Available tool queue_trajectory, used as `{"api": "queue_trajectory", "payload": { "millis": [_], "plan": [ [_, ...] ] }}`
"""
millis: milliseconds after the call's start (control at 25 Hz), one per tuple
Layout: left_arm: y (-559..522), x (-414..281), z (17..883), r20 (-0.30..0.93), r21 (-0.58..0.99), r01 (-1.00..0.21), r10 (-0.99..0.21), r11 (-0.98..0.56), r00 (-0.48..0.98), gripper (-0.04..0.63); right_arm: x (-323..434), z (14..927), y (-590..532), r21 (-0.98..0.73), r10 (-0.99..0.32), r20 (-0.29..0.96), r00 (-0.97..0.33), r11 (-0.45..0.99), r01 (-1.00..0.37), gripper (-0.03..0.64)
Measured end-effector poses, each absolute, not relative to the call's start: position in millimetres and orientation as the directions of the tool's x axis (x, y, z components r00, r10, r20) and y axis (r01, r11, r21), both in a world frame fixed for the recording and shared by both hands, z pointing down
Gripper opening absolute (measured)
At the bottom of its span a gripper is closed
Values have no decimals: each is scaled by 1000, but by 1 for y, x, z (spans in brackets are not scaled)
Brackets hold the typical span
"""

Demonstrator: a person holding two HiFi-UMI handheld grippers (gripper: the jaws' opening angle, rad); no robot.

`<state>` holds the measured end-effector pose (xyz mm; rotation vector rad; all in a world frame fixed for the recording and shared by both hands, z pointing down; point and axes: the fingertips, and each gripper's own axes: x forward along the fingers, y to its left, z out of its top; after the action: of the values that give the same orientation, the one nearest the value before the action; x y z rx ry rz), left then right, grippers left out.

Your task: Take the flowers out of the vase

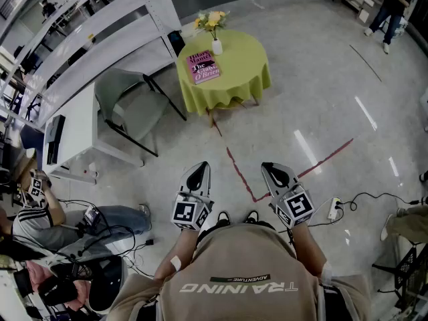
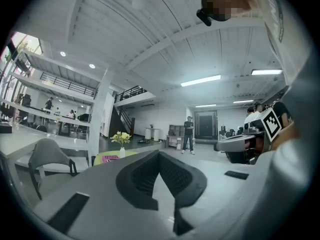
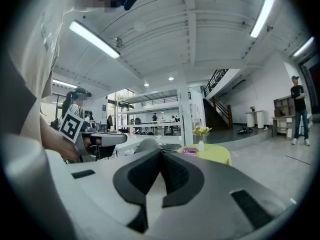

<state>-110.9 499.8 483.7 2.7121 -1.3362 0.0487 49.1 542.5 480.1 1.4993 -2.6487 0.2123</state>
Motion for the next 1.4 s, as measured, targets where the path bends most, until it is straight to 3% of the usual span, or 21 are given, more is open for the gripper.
{"api": "queue_trajectory", "payload": {
  "millis": [520, 920, 1400],
  "plan": [
    [489, -117, 485, 69, 67, -776, -773, -627, 630, 6, 51, 480, 538, -96, -884, 106, -456, 447, -889, 2],
    [490, -93, 511, 108, 95, -789, -781, -607, 615, 6, 80, 520, 523, -125, -865, 184, -468, 452, -883, 2],
    [346, -116, 524, 100, 124, -781, -775, -612, 623, 6, 58, 523, 376, -147, -861, 194, -469, 448, -882, 2]
  ]
}}
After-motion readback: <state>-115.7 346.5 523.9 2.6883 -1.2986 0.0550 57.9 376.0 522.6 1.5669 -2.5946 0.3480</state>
